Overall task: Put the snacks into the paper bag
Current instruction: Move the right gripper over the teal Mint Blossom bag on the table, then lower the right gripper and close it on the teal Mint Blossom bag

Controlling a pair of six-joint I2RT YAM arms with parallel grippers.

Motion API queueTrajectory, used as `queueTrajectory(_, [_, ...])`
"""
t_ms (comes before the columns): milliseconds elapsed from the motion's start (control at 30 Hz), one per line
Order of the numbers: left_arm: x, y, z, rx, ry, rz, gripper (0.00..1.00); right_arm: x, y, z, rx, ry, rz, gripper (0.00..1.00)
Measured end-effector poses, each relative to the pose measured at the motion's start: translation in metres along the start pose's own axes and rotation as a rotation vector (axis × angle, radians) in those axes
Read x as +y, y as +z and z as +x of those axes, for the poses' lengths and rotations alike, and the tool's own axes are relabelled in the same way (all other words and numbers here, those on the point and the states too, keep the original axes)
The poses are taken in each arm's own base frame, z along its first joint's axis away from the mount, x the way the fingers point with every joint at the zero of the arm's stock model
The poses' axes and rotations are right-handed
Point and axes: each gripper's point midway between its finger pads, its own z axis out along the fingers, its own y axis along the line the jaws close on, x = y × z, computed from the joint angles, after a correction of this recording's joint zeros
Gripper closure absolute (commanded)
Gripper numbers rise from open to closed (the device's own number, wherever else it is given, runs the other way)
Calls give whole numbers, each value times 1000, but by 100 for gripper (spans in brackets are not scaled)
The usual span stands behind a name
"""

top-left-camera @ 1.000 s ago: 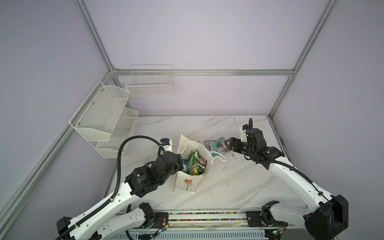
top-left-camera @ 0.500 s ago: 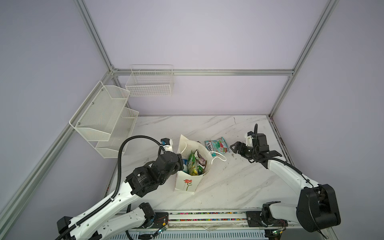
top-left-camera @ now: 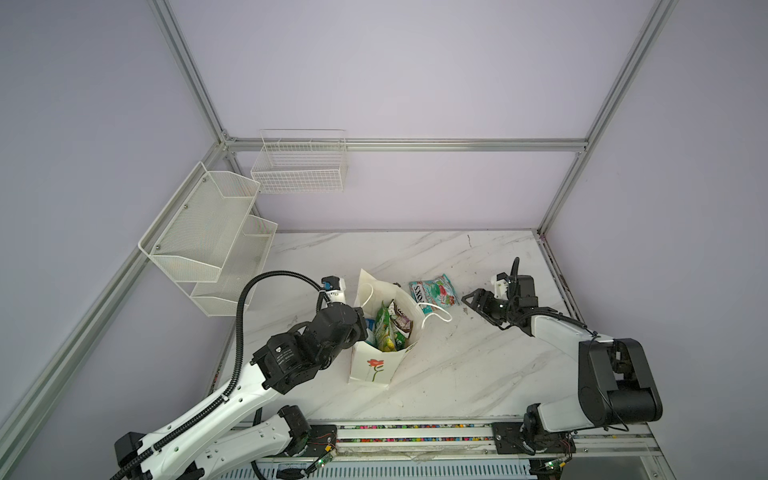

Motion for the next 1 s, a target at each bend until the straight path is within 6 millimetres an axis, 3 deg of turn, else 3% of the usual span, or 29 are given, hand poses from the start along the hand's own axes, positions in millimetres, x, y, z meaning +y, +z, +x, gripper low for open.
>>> queueTrajectory(400, [0, 0, 0, 0, 2, 0, 100, -23, 30, 10, 66, 35, 3, 29])
queueTrajectory(1000, [0, -1, 0, 0, 2, 2, 100, -14, 51, 2, 83, 26, -100, 44])
